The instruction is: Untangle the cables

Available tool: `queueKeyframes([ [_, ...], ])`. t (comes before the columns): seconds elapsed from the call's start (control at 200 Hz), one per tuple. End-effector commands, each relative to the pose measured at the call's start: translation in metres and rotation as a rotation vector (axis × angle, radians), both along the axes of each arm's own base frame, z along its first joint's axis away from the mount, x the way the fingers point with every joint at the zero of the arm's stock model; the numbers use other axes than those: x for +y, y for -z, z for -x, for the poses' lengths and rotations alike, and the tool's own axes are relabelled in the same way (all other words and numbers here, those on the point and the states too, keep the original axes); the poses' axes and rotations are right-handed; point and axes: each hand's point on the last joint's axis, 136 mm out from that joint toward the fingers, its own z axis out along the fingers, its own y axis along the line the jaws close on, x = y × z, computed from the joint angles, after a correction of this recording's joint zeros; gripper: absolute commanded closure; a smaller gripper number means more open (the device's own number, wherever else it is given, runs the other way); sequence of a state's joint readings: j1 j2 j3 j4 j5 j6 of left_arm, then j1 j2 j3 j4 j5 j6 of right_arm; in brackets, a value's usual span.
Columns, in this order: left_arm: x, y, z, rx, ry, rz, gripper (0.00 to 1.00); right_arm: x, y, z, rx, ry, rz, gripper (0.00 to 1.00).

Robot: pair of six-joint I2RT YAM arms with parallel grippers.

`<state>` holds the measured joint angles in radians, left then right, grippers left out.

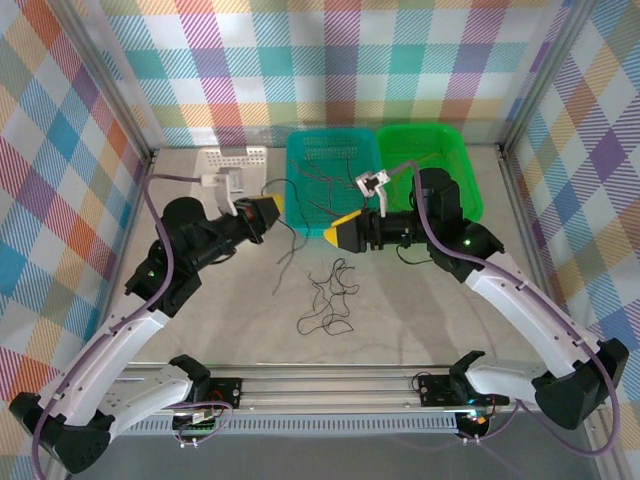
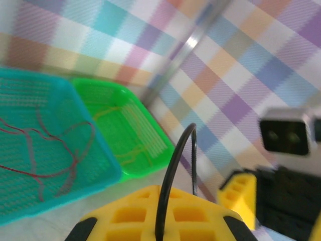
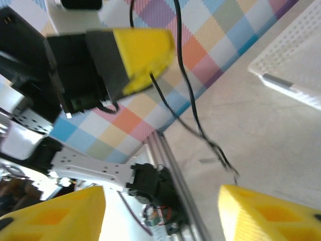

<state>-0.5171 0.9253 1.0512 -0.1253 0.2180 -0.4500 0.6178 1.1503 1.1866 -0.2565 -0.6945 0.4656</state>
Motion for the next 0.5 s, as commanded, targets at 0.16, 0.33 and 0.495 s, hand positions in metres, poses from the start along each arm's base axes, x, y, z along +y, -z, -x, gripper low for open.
queueKeyframes([
  [0.16,0.071,-0.028,-0.050,-0.093,-0.322,-0.092,1.00,-0.020,0.020,-0.005,-0.088,0.127,0.066,0.20],
  [0.33,0.099,-0.028,-0.101,-0.092,-0.444,-0.119,1.00,-0.023,0.028,0.000,-0.105,0.124,0.064,0.17],
  [0.495,0.131,-0.027,-0.148,-0.071,-0.534,-0.095,1.00,-0.026,0.034,0.008,-0.117,0.106,0.068,0.16],
])
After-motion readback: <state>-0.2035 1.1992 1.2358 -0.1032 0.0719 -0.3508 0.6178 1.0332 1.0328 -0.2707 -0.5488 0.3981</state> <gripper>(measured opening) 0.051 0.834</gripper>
